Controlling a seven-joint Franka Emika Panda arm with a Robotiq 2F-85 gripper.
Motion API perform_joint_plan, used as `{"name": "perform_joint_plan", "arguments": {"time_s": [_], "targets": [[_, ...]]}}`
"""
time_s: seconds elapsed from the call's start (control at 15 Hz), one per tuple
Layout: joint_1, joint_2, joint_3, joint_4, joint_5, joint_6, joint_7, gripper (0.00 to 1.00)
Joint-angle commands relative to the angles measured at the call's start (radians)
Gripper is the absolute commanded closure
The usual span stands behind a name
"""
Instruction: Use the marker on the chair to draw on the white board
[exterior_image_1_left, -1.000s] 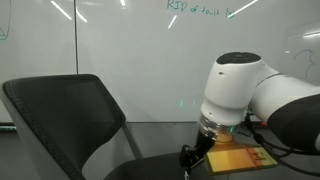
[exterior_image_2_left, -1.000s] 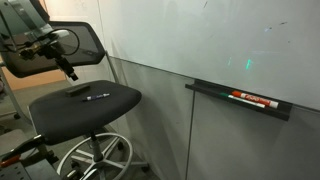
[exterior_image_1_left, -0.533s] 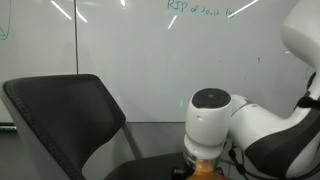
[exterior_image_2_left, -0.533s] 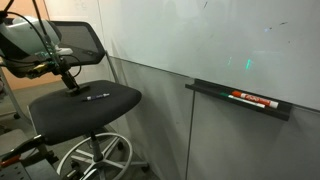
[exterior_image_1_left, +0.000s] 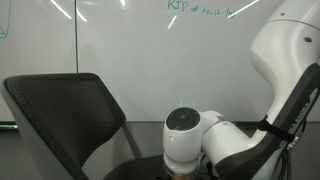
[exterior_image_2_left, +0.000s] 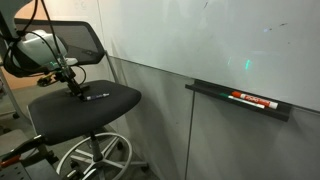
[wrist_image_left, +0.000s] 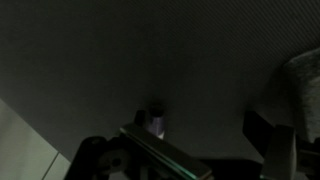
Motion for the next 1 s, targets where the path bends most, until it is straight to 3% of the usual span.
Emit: {"name": "perform_joint_plan", "arguments": {"time_s": [0.0, 0.93], "targets": [[0.049, 0.027, -0.045, 0.074, -0.016, -0.024, -0.028, 0.00], [0.015, 0.020, -0.104, 0.052, -0.007, -0.042, -0.124, 0.00]]}}
